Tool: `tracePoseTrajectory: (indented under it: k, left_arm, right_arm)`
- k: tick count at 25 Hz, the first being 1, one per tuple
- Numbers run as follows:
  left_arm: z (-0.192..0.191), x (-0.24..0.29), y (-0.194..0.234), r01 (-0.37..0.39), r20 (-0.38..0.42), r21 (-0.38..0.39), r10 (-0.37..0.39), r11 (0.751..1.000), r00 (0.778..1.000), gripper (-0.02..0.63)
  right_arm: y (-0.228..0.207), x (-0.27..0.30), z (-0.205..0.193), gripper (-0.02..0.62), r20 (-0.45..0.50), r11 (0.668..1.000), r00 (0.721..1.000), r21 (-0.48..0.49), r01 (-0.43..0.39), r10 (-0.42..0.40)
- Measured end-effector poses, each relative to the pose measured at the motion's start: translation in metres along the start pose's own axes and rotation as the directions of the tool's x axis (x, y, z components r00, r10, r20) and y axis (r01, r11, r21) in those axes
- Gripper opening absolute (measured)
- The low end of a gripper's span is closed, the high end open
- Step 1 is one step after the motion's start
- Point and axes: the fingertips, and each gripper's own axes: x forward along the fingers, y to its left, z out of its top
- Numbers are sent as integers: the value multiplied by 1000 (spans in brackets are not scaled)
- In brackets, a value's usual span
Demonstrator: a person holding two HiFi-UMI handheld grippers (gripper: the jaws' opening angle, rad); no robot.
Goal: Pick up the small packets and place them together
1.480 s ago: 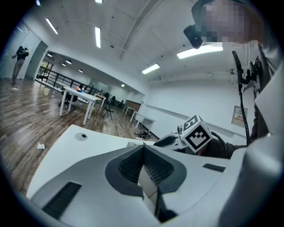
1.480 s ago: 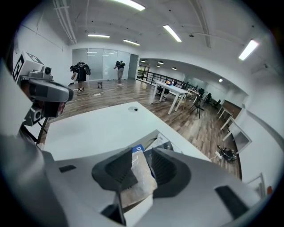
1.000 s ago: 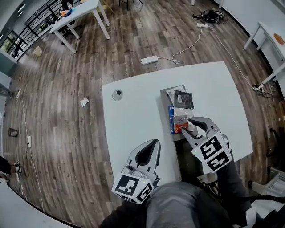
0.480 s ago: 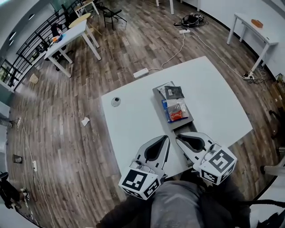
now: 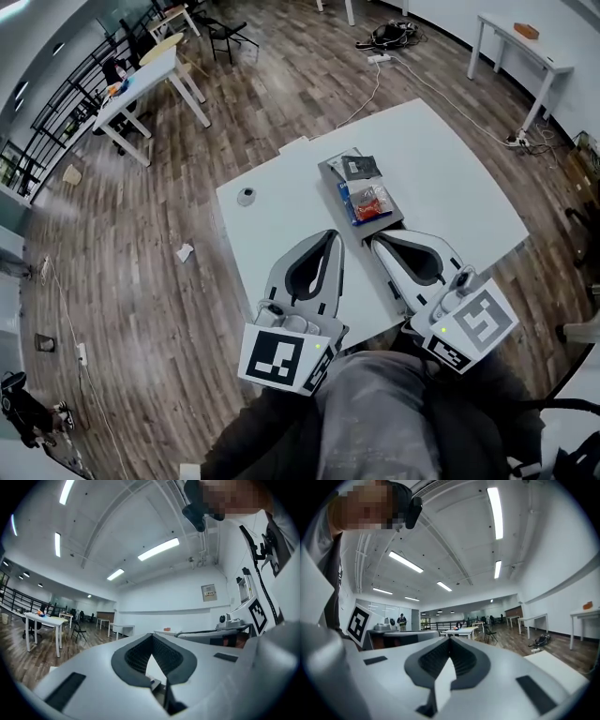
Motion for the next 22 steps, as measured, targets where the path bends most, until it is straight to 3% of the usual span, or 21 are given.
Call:
tracePoseTrajectory:
  k: [10,22]
  left_arm:
    - [0,-14,-14,17,1,16,-17,1000,1000,3]
    - [-10,-20,-9,18,-8,0,-18,1000,1000,3]
  right_arm:
    - [16,-9,1,6,-1,998,1000,-55,13,-13]
    - [22,-5,-3,6,6,998,1000,-55,11,-11]
